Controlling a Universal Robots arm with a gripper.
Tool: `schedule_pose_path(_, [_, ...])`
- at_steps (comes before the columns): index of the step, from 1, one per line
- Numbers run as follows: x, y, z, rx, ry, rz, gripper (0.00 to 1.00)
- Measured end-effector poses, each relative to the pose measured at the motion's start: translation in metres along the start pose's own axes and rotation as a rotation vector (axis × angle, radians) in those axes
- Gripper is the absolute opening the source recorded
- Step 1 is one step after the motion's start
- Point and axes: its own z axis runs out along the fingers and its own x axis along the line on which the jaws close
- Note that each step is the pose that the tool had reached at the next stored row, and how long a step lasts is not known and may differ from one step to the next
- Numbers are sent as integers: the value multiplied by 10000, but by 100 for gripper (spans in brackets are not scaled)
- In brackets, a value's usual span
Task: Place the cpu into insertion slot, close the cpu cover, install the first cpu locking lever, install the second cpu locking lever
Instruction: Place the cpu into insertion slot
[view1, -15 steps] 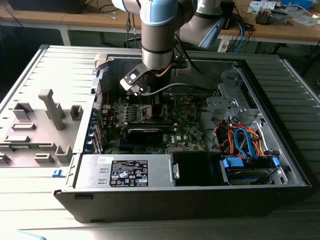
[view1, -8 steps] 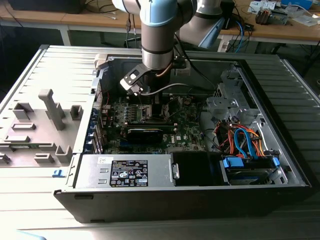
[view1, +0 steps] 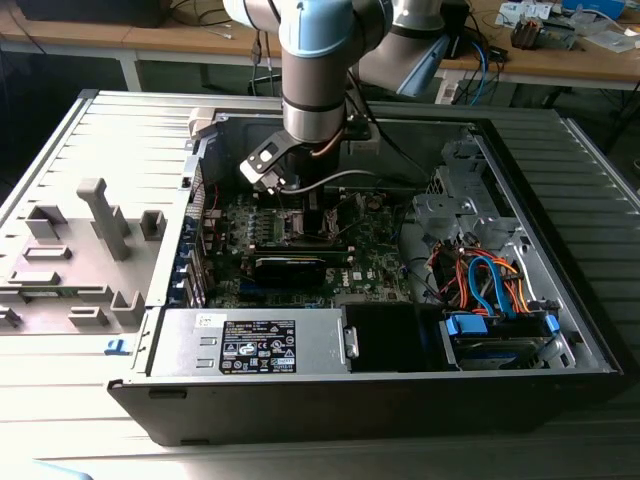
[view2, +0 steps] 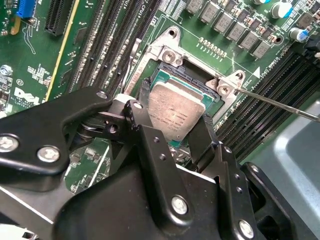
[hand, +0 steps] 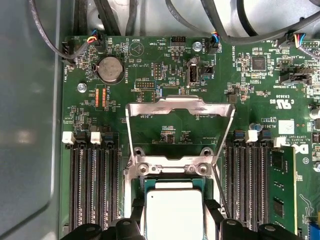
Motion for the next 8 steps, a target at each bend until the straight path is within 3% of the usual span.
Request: schedule_pose_path(8, [2, 0, 22, -2, 1, 2, 55])
